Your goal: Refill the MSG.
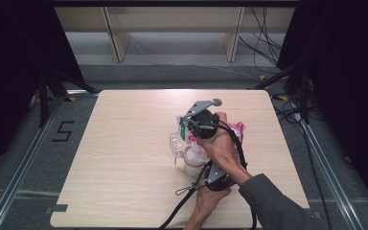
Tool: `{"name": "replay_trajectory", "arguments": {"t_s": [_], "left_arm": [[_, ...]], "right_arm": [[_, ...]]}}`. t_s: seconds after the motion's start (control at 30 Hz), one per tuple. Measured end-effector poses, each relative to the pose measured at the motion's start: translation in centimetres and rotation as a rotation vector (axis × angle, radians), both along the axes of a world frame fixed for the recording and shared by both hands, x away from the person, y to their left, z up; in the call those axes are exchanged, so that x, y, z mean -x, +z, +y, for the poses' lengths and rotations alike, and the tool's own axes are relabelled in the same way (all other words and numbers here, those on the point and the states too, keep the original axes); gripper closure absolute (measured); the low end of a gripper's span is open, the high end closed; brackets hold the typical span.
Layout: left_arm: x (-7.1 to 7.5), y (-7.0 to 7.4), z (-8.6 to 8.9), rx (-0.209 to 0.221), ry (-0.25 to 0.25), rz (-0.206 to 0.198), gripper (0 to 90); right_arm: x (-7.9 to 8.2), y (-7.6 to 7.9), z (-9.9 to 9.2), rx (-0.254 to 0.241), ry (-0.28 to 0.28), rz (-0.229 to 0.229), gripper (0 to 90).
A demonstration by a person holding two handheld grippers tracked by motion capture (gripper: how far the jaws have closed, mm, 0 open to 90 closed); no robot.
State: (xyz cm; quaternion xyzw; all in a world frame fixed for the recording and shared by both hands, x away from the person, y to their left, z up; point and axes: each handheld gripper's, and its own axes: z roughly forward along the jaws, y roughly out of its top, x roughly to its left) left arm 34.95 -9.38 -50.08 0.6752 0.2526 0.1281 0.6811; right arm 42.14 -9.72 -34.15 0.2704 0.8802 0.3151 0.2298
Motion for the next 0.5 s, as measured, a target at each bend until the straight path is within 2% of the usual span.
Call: {"name": "replay_trajectory", "arguments": {"t_s": [0.13, 0.17, 0.2, 0.23, 0.33, 0.43, 0.47, 0.5], "left_arm": [[0.0, 0.0, 0.0, 0.000, -0.008, -0.001, 76.5], [0.0, 0.0, 0.0, 0.000, -0.008, -0.001, 76.5], [0.3, 0.0, -0.2, 0.029, -0.012, 0.051, 76.4], [0.3, 0.0, -0.2, 0.029, -0.012, 0.051, 76.3], [0.4, -0.1, -0.1, 0.005, -0.012, 0.056, 76.1], [0.4, -0.2, -0.2, -0.015, -0.006, 0.059, 75.6], [0.4, -0.3, -0.2, -0.028, -0.006, 0.062, 75.5], [0.4, -0.3, -0.1, -0.057, -0.008, 0.066, 75.1]], "right_arm": [[0.0, 0.0, 0.0, -0.006, -0.001, 0.004, 90.0], [0.0, 0.0, 0.0, -0.010, 0.014, -0.002, 90.0], [0.1, 0.1, 0.0, -0.018, 0.003, 0.004, 90.0], [0.1, 0.1, 0.0, -0.018, 0.003, 0.004, 90.0], [0.1, 0.3, -0.4, -0.041, 0.003, 0.017, 90.0], [0.1, 0.3, -0.8, -0.061, -0.006, 0.003, 90.0], [0.1, 0.4, -1.1, -0.071, -0.004, 0.006, 90.0], [0.2, 0.4, -1.6, -0.103, -0.021, 0.011, 90.0]]}}
